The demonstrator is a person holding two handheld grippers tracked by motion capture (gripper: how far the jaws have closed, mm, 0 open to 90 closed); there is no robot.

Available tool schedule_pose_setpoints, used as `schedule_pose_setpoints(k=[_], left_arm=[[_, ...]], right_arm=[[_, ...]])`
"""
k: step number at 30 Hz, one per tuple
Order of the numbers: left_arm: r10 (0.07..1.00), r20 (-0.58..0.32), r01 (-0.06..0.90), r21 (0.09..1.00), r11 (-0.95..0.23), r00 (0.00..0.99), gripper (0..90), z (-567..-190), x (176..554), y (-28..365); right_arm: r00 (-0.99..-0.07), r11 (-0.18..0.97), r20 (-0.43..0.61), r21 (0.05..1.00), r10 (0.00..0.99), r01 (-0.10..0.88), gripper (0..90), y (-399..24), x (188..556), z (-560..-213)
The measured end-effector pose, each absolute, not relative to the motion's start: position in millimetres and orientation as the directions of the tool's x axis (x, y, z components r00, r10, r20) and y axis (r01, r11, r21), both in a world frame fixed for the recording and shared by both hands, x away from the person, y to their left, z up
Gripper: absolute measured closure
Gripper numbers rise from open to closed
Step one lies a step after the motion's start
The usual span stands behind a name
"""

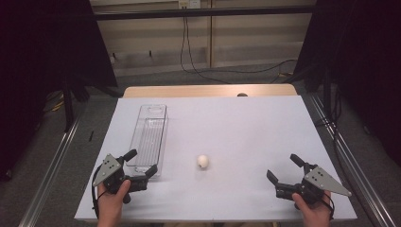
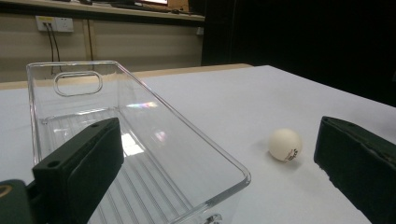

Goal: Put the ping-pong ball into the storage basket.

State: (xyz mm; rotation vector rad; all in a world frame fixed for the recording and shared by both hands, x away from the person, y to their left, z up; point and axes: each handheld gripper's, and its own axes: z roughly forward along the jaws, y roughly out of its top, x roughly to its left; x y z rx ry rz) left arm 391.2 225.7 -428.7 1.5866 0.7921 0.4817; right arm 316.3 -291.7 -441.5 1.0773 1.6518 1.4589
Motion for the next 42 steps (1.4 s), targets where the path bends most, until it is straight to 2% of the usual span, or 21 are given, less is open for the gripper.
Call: schedule_pose_setpoints(k=[4, 5, 9, 11, 27, 42], left_arm=[[0.723, -0.130, 0.217, 0.976, -0.028, 0.678, 1.6, -427, 391, 224], [0.714, -0.108, 0.215, 0.975, -0.061, 0.691, 1.6, -427, 391, 226], [0.708, -0.148, 0.224, 0.974, -0.015, 0.691, 1.7, -426, 391, 221], [0.708, -0.122, 0.220, 0.974, -0.048, 0.696, 1.6, -424, 391, 222], [0.693, -0.152, 0.243, 0.969, -0.035, 0.705, 1.6, -415, 393, 209], [0.669, -0.126, 0.238, 0.968, -0.078, 0.733, 1.6, -409, 398, 190]], right_arm=[[-0.429, 0.028, 0.035, 0.990, 0.903, 0.140, 0.5, -291, 315, -441], [-0.429, 0.030, 0.033, 0.990, 0.903, 0.138, 0.5, -291, 315, -440], [-0.426, 0.028, 0.034, 0.990, 0.904, 0.139, 0.6, -291, 315, -440], [-0.426, 0.028, 0.033, 0.990, 0.904, 0.137, 0.6, -292, 315, -441], [-0.425, 0.036, 0.025, 0.990, 0.905, 0.133, 0.7, -292, 314, -440], [-0.434, 0.033, 0.029, 0.990, 0.901, 0.134, 0.6, -292, 312, -439]])
